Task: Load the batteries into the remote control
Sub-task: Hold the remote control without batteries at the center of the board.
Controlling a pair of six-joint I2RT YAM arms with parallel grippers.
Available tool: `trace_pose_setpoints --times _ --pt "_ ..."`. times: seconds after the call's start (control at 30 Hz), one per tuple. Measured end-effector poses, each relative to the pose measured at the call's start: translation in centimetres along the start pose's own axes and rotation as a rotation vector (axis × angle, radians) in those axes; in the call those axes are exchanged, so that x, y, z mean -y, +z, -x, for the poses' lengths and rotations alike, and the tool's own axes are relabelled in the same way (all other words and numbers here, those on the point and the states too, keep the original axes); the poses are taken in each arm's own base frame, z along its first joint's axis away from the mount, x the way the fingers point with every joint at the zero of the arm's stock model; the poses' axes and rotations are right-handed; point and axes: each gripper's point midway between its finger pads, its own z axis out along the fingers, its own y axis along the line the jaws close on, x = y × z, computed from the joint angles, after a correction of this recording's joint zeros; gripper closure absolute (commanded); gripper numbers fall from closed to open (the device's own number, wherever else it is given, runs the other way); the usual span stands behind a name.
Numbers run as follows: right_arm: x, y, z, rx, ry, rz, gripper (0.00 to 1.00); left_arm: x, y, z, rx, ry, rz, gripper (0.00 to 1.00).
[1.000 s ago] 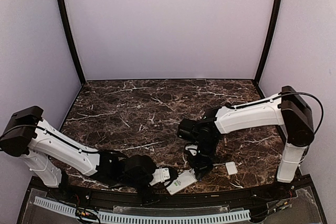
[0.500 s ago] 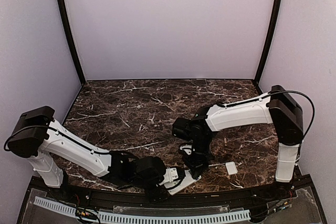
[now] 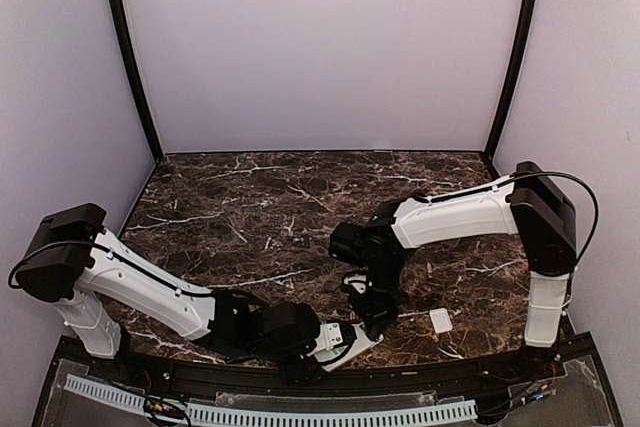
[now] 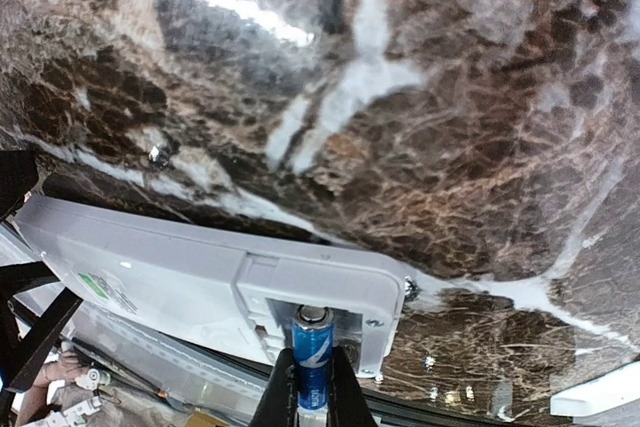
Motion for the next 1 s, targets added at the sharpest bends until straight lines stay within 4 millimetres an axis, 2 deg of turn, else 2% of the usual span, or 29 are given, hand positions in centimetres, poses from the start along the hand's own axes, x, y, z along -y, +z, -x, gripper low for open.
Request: trace_pose_setpoints --times 0.53,0.73,1.0 --pt "0.1 0.2 0.4 -0.005 0.032 0.011 1.00 -0.6 -0.4 0.1 0.011 -0.030 0.007 0.12" --pt "0.0 -0.1 0.5 0.013 0.041 0.012 1.00 -1.2 -1.5 2.0 0.091 -0.039 0.004 0.05" --pt "0.0 -0.5 0.4 0.026 0.039 0.015 1.00 -1.2 -0.8 2.2 0.084 -0.033 0.008 0.08"
